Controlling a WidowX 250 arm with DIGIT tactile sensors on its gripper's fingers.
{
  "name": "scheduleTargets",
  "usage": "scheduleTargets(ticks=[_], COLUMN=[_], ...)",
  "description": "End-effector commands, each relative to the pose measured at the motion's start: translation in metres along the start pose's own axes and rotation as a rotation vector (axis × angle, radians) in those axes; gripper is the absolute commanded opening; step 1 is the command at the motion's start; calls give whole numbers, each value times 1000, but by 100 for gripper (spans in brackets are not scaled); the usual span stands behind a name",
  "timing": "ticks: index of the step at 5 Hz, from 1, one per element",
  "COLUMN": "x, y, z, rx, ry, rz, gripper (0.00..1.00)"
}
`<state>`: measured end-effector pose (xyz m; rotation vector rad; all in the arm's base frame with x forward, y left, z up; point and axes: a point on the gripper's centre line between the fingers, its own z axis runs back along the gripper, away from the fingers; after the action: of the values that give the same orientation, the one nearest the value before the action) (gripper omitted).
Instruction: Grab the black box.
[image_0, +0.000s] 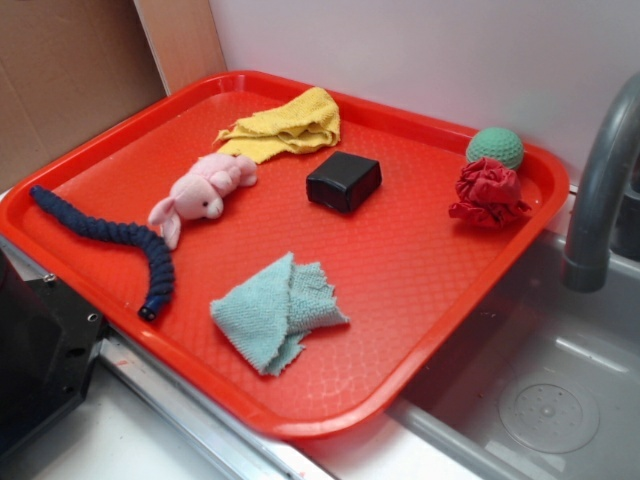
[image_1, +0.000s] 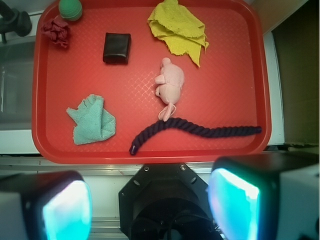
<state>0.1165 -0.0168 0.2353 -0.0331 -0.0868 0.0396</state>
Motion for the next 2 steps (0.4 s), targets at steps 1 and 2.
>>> scheduleTargets(ticks=[1,2], x=[0,29], y=[0,8], z=[0,-52], rx=[0,7], ry=[0,-41], rz=[0,123], gripper=[100,100])
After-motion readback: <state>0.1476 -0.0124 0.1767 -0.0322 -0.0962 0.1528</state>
